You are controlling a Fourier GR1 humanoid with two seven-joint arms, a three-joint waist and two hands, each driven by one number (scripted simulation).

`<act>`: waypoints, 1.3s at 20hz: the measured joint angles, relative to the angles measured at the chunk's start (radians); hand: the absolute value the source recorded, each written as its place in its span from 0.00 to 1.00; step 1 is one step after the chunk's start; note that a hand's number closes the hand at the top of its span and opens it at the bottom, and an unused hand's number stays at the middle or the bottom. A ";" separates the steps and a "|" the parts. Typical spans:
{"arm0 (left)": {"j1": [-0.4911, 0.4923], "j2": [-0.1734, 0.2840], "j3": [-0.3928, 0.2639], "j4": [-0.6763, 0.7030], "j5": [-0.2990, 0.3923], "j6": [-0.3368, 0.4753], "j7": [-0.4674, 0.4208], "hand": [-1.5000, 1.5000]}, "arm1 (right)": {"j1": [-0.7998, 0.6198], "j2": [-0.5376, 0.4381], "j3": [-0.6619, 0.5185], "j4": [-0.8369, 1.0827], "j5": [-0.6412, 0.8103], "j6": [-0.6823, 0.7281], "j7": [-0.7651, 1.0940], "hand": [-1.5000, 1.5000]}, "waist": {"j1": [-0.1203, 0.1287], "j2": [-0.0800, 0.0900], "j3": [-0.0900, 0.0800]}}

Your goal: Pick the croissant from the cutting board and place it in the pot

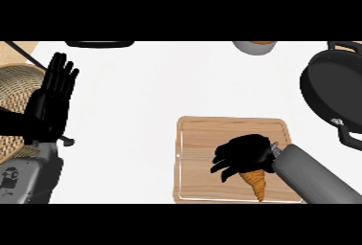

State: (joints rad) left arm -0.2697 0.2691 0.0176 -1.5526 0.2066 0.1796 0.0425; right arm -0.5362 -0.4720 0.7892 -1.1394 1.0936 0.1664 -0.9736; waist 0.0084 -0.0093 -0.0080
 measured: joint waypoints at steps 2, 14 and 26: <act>-0.003 0.003 0.009 0.009 0.005 -0.011 -0.006 0.50 | 0.009 0.001 0.001 -0.004 0.008 -0.034 -0.025 1.00 | 0.000 -0.003 -0.002; 0.019 -0.017 0.012 -0.018 -0.016 -0.009 0.009 0.50 | 0.089 -0.022 -0.041 -0.123 0.035 -0.108 -0.058 1.00 | -0.007 -0.002 -0.002; 0.046 -0.002 0.056 0.005 -0.010 -0.013 -0.006 0.50 | 0.254 0.193 -0.350 -0.244 -0.112 -0.108 0.530 1.00 | -0.076 -0.011 0.005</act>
State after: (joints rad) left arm -0.2233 0.2673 0.0737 -1.5472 0.1966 0.1663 0.0363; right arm -0.2820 -0.2793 0.4389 -1.3833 0.9820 0.0585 -0.4433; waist -0.0675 -0.0199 -0.0032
